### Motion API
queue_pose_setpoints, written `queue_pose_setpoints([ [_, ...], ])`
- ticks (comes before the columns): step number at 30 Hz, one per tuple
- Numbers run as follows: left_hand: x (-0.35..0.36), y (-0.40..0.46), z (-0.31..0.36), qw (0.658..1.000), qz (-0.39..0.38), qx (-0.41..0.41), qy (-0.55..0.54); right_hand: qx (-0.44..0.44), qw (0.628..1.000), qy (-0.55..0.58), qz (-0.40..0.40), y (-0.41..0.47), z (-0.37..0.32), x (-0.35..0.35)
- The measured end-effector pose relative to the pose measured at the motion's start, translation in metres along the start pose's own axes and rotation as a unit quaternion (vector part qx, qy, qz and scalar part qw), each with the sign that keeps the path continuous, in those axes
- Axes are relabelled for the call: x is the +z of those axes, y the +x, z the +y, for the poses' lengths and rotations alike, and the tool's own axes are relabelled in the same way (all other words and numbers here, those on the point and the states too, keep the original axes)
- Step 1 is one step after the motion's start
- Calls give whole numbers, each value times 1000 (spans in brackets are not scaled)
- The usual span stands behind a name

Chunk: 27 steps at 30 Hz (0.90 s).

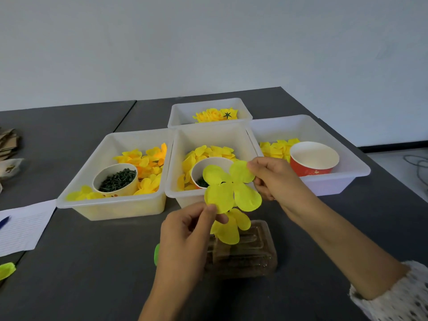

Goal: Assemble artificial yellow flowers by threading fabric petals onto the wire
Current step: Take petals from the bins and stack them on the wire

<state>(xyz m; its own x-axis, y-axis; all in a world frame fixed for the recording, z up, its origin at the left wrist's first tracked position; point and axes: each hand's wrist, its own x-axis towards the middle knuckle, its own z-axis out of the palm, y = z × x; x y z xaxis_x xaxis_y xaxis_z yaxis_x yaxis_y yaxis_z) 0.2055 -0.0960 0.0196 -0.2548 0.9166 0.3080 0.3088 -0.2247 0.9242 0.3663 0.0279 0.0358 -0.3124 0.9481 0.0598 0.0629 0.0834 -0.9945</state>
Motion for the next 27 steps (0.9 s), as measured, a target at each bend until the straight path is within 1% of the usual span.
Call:
queue_pose_setpoints([
  [4, 2, -3, -7, 999, -7, -39, -7, 49, 998, -31, -15, 2, 14, 4],
  [8, 1, -6, -13, 998, -8, -58, 4, 62, 996, -67, -22, 2, 29, 5],
  [10, 0, -8, -17, 997, -11, -74, 27, 38, 990, -132, -14, 0, 36, 6],
  [13, 0, -15, -21, 991, -17, -116, 64, -8, 971, -239, -6, -6, 47, 9],
  [16, 2, -18, -23, 982, -13, -146, 118, -21, 957, -290, 13, -15, 58, 14],
  [20, 5, -18, -19, 964, -21, -179, 196, -26, 942, -328, 66, -22, 70, 24],
  [22, 5, -18, -17, 958, -24, -178, 225, -27, 939, -335, 75, -23, 71, 28],
  [24, 4, -17, -15, 953, -33, -171, 248, -29, 946, -317, 60, -24, 71, 28],
  [25, 3, -18, -13, 952, -36, -168, 253, -28, 955, -290, 52, -25, 72, 26],
  [27, 1, -20, -12, 953, -40, -157, 257, -2, 979, -199, 49, -28, 76, 21],
])
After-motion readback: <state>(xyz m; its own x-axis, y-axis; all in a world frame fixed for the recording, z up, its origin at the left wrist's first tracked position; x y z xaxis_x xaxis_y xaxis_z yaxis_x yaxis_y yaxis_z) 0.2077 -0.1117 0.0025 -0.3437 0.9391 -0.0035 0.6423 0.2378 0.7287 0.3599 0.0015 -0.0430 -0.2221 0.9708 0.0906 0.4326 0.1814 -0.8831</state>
